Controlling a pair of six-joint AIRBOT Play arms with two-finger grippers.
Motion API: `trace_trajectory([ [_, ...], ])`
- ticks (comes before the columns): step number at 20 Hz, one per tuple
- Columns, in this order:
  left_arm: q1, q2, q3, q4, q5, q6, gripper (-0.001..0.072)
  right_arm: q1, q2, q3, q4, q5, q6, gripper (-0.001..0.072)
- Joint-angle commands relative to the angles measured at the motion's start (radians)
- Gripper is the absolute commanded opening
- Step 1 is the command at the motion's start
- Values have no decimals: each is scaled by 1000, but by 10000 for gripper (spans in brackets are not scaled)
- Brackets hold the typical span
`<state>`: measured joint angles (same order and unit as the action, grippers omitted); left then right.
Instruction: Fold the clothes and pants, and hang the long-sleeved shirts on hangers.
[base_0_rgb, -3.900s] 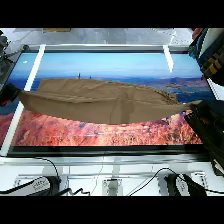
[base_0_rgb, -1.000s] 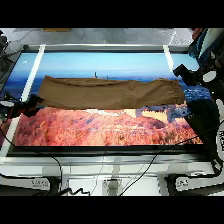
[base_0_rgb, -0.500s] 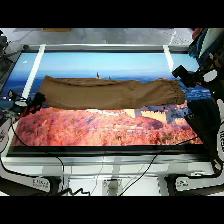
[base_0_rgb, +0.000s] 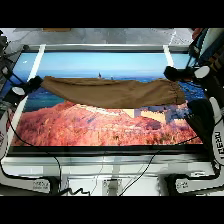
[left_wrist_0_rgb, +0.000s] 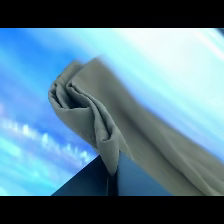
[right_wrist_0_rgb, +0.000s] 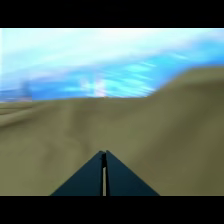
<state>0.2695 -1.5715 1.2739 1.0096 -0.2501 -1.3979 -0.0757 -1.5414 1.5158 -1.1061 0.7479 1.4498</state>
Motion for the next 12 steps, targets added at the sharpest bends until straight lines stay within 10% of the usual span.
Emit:
trace_trajectory([
  [1,-15,98,43,68,-90,29,7,142,-10,20,-2,-150,-16,19],
  [12,-142,332,45,67,-184,82,8,580,-422,353,32,-100,164,18],
])
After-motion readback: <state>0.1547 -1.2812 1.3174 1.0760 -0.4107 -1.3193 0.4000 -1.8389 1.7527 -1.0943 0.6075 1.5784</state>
